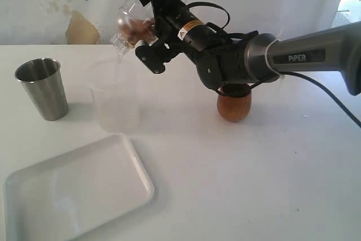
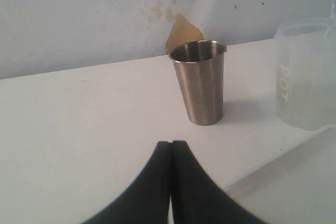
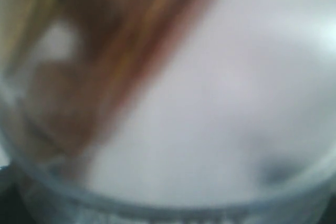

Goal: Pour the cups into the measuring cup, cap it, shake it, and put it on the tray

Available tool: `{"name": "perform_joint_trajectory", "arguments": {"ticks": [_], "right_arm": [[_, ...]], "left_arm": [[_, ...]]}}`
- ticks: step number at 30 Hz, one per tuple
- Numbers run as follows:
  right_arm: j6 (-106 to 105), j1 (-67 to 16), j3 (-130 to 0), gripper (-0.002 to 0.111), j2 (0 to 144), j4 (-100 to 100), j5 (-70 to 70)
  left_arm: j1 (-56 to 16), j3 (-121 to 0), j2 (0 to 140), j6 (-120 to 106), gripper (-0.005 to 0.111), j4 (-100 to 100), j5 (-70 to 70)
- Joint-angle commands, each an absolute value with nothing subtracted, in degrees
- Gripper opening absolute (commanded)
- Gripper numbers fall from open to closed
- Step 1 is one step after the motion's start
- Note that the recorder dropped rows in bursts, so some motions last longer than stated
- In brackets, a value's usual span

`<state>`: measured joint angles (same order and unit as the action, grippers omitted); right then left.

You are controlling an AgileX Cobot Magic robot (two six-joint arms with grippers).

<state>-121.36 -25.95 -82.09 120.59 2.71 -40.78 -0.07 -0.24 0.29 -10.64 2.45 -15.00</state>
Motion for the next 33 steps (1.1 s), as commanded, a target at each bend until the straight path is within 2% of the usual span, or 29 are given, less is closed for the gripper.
{"name": "perform_joint_trajectory", "arguments": {"ticks": [1,33], "right_arm": [[-122.3,-25.7,-82.7,0.0,119.7,2.8,-43.8],[-118.0,-26.2,-82.8,0.0,119.7,2.7,-43.9]], "left_arm": [[-0.1,0.0,0.0,-10.5,0.0,2.5,-14.6],[-0.1,0.0,0.0,-10.5,0.0,2.5,-14.6]]}}
